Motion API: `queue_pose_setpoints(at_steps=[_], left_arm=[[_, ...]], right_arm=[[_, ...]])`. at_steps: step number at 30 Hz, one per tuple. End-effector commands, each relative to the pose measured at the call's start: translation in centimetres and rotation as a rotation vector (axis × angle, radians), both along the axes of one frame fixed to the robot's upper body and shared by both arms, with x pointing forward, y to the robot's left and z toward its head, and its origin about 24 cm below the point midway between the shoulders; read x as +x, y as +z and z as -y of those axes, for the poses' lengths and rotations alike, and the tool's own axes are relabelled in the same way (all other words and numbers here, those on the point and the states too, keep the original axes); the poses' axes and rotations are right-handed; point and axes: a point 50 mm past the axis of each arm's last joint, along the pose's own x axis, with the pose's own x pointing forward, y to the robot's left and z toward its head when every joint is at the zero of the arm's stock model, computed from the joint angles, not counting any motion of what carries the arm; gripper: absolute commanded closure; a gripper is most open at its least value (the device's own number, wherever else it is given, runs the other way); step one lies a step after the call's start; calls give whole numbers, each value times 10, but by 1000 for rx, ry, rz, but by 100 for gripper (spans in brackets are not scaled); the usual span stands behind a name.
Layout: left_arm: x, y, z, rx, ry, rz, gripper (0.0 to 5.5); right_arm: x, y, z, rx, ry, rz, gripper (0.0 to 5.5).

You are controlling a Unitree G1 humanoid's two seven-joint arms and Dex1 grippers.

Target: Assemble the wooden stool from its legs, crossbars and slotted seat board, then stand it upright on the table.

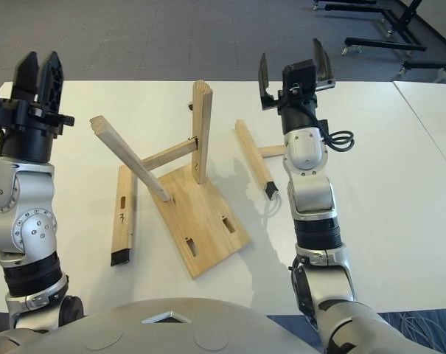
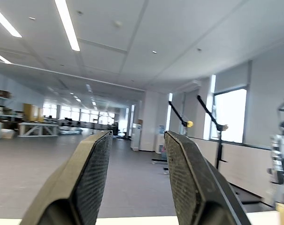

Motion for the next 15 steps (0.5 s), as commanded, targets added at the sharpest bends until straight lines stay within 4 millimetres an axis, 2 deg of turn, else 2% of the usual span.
queue_pose_setpoints(at_steps=[1, 5, 7, 9, 13, 15], left_arm=[[8, -14, 9, 118, 147, -55, 348], [10, -22, 8, 172, 208, -125, 348], [6, -21, 5, 174, 223, -118, 348], [-3, -22, 1, 177, 269, -114, 348], [-18, -26, -5, 148, 337, -124, 348], [-20, -27, -6, 139, 356, -126, 348]], right_arm=[[3, -9, -7, 111, 31, -33, 91], [-3, -5, -5, 123, 74, -43, 91], [-17, -3, 4, 131, 88, -77, 91], [-36, -9, 10, 110, 128, -164, 91], [-82, -45, 24, 49, 189, -449, 91], [-96, -59, 21, 57, 234, -566, 91]])
